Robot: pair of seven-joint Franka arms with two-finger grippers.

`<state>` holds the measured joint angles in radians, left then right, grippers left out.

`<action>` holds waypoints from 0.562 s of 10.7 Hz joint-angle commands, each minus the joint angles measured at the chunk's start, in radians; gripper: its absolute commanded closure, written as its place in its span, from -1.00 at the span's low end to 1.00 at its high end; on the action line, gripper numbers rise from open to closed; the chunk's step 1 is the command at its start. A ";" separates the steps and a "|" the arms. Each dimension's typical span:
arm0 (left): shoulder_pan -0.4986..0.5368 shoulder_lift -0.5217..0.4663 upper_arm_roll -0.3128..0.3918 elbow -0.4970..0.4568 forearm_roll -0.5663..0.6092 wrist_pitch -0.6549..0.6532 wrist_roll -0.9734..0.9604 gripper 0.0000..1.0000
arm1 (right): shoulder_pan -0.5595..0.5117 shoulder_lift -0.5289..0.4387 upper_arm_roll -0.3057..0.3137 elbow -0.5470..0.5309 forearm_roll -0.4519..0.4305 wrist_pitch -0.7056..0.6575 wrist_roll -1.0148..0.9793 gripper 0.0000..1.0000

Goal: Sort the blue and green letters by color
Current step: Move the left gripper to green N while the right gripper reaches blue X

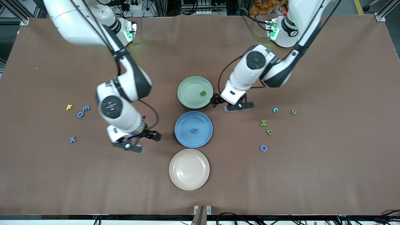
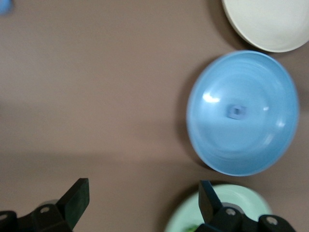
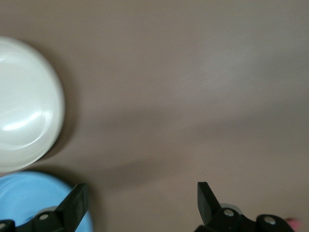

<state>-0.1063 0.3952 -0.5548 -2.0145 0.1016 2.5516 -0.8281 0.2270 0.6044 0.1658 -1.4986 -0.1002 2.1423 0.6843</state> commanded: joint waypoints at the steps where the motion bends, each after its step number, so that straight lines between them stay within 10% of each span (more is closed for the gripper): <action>1: 0.170 -0.012 -0.010 -0.042 0.018 -0.057 0.419 -1.00 | -0.083 -0.014 -0.102 -0.035 -0.015 -0.001 -0.101 -1.00; 6: 0.278 0.082 0.004 -0.050 0.155 -0.057 0.744 -0.99 | -0.371 -0.021 -0.103 -0.049 -0.007 -0.007 -0.440 -1.00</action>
<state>0.1348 0.4410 -0.5436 -2.0649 0.1423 2.4988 -0.1380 -0.0420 0.6066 0.0414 -1.5152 -0.1047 2.1385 0.3717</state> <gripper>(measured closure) 0.000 0.000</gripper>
